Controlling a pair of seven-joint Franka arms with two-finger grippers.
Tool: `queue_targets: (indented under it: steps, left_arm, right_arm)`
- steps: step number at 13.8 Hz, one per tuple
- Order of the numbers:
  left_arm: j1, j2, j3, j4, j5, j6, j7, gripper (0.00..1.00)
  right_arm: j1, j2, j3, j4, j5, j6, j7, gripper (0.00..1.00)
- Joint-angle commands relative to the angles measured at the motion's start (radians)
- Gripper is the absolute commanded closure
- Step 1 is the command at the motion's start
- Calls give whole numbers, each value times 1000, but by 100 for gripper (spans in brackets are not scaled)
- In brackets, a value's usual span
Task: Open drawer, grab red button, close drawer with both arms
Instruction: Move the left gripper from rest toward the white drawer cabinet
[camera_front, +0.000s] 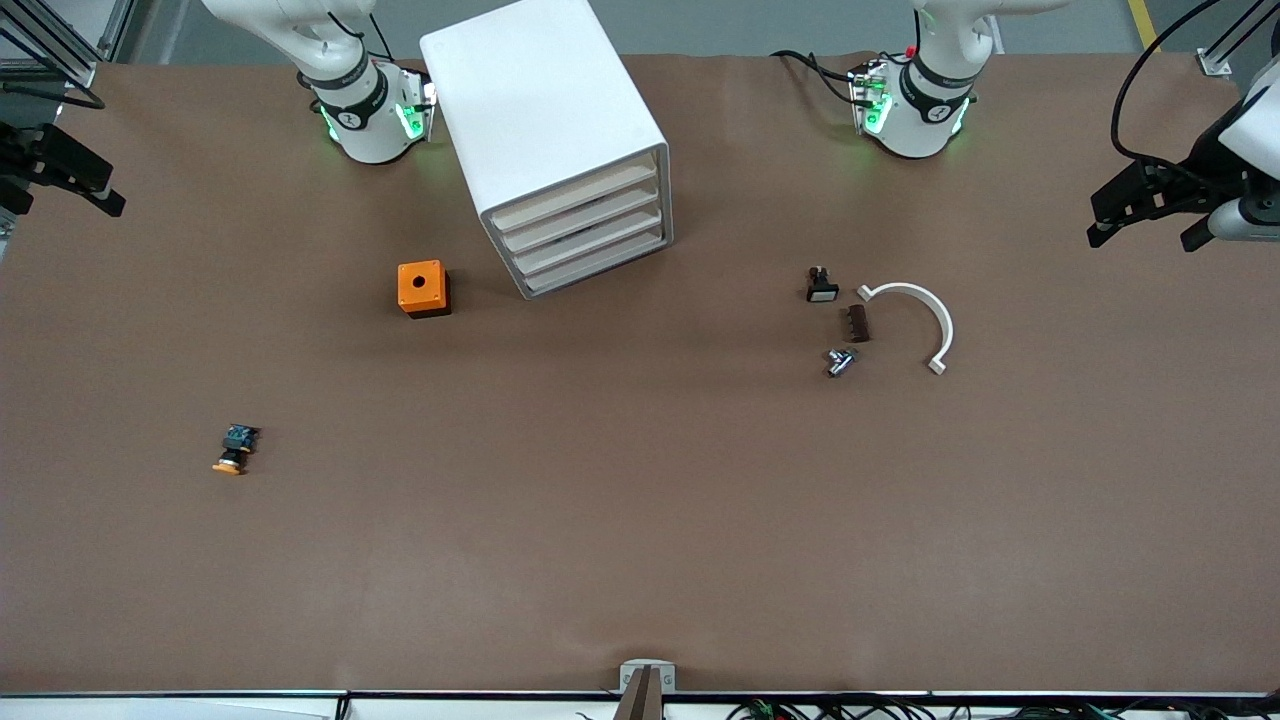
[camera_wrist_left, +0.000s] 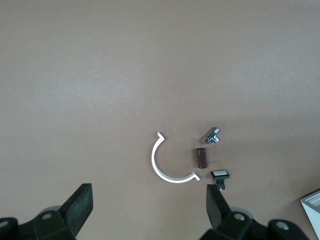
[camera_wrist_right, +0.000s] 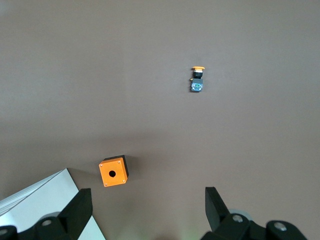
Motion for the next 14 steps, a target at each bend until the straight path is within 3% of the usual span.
queue_targets:
  steps: [1,7,14]
  left_arm:
    - [2,10,-6,24,14,-24,10,0]
    - [11,61,-3,26,7,-26,-44,0]
    - [-44,269,-12,32,22,0,-74,0]
  right_arm:
    - [-5,-29,10,-30,-17,10,29,0]
    - [-3,-29,10,-30,-17,9,23,0]
    - [-8,-29,5,-30,-17,9,-14,0]
